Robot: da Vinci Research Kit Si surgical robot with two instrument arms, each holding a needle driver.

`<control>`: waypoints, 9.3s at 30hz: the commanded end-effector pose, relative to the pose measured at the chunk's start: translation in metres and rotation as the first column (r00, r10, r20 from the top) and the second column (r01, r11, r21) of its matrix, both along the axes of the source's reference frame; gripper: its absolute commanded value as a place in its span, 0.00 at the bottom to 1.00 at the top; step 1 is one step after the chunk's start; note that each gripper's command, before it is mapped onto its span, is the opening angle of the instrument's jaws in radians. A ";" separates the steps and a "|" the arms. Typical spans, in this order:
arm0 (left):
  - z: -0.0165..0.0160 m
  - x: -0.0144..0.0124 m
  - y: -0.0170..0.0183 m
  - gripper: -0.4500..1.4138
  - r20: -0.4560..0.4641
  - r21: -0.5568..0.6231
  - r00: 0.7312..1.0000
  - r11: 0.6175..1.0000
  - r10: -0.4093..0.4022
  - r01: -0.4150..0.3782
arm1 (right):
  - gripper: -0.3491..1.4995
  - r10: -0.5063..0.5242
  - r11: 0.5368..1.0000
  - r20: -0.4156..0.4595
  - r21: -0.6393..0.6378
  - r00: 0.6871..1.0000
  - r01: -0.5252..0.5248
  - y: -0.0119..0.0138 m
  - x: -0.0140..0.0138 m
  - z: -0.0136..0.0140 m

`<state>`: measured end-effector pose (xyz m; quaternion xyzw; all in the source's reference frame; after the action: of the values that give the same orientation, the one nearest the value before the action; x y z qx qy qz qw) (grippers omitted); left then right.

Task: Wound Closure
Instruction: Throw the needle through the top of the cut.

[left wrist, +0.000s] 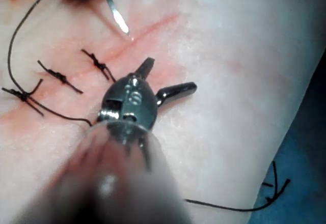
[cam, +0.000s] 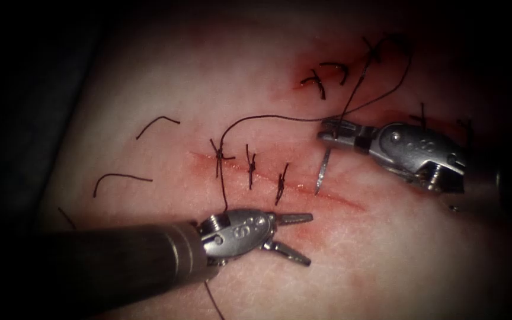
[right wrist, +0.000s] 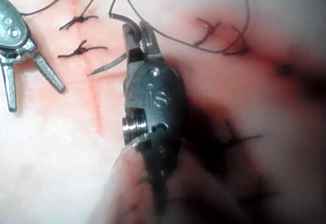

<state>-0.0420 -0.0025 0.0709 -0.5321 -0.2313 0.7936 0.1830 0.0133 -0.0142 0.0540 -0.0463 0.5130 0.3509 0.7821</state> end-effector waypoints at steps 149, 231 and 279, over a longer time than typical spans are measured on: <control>0.0011 0.0050 -0.0006 0.50 -0.091 0.031 0.996 1.000 0.001 0.002 | 0.00 -0.335 0.935 0.308 -0.008 0.890 0.355 -0.0169 0.0039 0.0159; -0.0003 0.0040 -0.0019 0.50 -0.096 0.043 0.995 0.999 0.010 -0.006 | 0.00 -0.178 0.809 0.519 -0.406 0.836 0.425 -0.0112 0.0057 0.0071; 0.0046 0.0030 -0.0020 0.46 -0.136 0.063 0.990 0.997 0.047 -0.038 | 0.00 -0.133 0.857 -0.359 0.427 0.924 0.290 -0.0065 0.0029 0.0074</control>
<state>-0.0384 -0.0041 0.0748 -0.4651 -0.2526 0.8251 0.1978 0.0154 -0.0202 0.0607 0.2593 0.5318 0.3814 0.7102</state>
